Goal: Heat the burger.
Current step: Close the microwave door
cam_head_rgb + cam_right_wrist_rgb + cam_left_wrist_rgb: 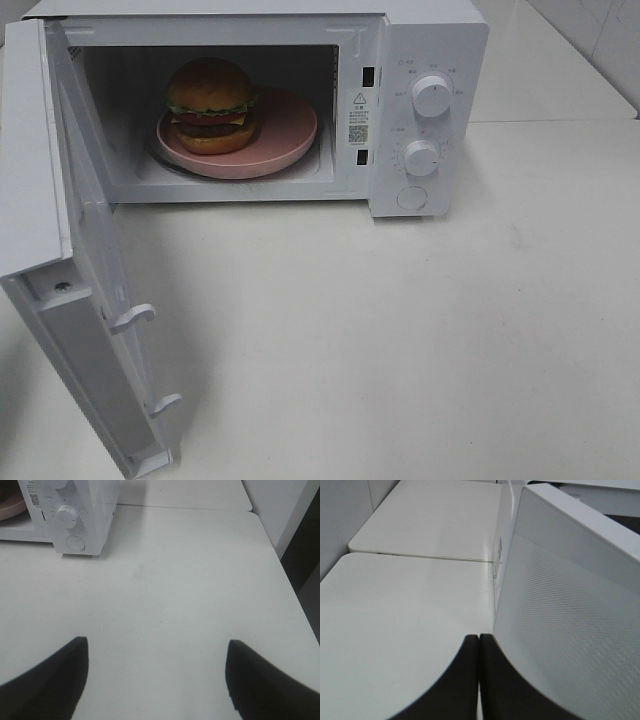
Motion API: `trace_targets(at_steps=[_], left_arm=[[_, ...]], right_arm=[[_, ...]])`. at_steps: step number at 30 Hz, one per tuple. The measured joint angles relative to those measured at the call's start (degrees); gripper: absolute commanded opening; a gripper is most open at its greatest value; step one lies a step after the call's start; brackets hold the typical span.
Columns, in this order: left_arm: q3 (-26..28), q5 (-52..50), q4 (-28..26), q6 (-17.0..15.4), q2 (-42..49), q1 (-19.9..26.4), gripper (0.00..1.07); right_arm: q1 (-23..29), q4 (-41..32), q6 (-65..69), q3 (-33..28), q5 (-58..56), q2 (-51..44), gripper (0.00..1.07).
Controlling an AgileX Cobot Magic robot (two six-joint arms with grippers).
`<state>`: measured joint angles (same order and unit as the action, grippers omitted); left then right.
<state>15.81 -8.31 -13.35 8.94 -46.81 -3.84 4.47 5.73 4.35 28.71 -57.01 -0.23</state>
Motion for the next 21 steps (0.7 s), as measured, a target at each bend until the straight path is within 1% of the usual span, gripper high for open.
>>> trace_targets(at_steps=[1,2,3,5,6,8,9,10,11,13,14,15,17,18,19,20,21], left_arm=[[0.0,0.0,0.0,0.0,0.0,0.0,0.00],[0.0,-3.2,0.6,0.0,-2.3,-2.2,0.00],[0.0,-3.2,0.6,0.0,-2.3,-2.2,0.00],[0.0,-7.8,1.0,0.0,-5.7,-5.4,0.00],[0.0,-7.8,1.0,0.0,-5.7,-5.4,0.00],[0.0,-11.4,1.3,0.0,-9.2,-8.3,0.00],[0.0,-11.4,1.3,0.0,-9.2,-8.3,0.00],[0.0,-13.5,2.3,0.0,-11.6,-10.2,0.00],[0.0,-13.5,2.3,0.0,-11.6,-10.2,0.00],[0.0,-17.6,4.4,0.0,-15.5,-12.6,0.00],[0.0,-17.6,4.4,0.0,-15.5,-12.6,0.00],[-0.1,-20.1,5.4,0.0,-18.4,-13.9,0.00],[-0.1,-21.5,5.6,0.0,-19.8,-14.6,0.00],[-0.1,-24.2,5.6,0.0,-22.3,-15.9,0.00],[-0.1,-24.2,5.6,0.0,-22.3,-15.9,0.00],[-0.1,-26.8,5.7,0.0,-24.9,-17.1,0.00],[-0.1,-26.8,5.7,0.0,-24.9,-17.1,0.00]], right_arm=[[0.0,0.0,0.0,0.0,0.0,0.0,0.75],[0.0,0.0,0.0,0.0,0.0,0.0,0.75],[0.0,0.0,0.0,0.0,0.0,0.0,0.75],[0.0,0.0,0.0,0.0,0.0,0.0,0.75],[0.0,0.0,0.0,0.0,0.0,0.0,0.75],[0.0,0.0,0.0,0.0,0.0,0.0,0.75],[0.0,0.0,0.0,0.0,0.0,0.0,0.75],[0.0,0.0,0.0,0.0,0.0,0.0,0.75],[0.0,0.0,0.0,0.0,0.0,0.0,0.75],[0.0,0.0,0.0,0.0,0.0,0.0,0.75],[0.0,0.0,0.0,0.0,0.0,0.0,0.75],[0.0,0.0,0.0,0.0,0.0,0.0,0.75],[0.0,0.0,0.0,0.0,0.0,0.0,0.75],[0.0,0.0,-0.1,0.0,0.0,0.0,0.75],[0.0,0.0,-0.1,0.0,0.0,0.0,0.75],[0.0,0.0,-0.1,0.0,0.0,0.0,0.75],[0.0,0.0,-0.1,0.0,0.0,0.0,0.75]])
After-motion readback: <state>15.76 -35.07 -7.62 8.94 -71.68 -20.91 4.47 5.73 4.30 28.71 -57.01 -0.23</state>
